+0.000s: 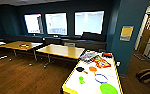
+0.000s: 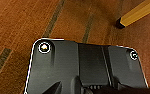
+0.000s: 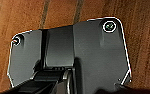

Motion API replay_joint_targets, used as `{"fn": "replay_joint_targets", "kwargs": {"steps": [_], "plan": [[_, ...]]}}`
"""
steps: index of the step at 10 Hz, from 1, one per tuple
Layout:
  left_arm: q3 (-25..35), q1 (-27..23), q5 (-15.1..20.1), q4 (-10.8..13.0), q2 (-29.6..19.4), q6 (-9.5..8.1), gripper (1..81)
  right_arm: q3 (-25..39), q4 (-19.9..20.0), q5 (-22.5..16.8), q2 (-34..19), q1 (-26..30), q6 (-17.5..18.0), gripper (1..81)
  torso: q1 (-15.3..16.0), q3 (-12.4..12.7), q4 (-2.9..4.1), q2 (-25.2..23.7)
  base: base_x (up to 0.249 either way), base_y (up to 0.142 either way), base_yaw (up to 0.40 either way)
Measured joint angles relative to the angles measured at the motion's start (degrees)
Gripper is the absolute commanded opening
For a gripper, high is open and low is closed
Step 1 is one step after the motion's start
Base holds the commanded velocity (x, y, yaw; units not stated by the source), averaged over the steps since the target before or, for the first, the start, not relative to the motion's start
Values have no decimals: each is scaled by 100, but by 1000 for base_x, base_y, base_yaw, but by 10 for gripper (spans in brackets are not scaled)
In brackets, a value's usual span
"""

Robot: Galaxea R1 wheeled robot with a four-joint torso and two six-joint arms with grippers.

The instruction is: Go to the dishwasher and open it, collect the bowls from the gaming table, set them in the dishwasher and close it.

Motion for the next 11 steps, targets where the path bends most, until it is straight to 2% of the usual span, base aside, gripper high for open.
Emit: {"fn": "replay_joint_targets", "kwargs": {"steps": [5,11], "plan": [[11,73,2,0,44,0,811,-7,-1,-20,-26,-52,-2,811,-15,2,0,-5,88,68,0],[12,41,13,0,18,5,811,-2,-1,-2,-6,2,-2,811,-5,0,0,-2,138,0,0]]}}
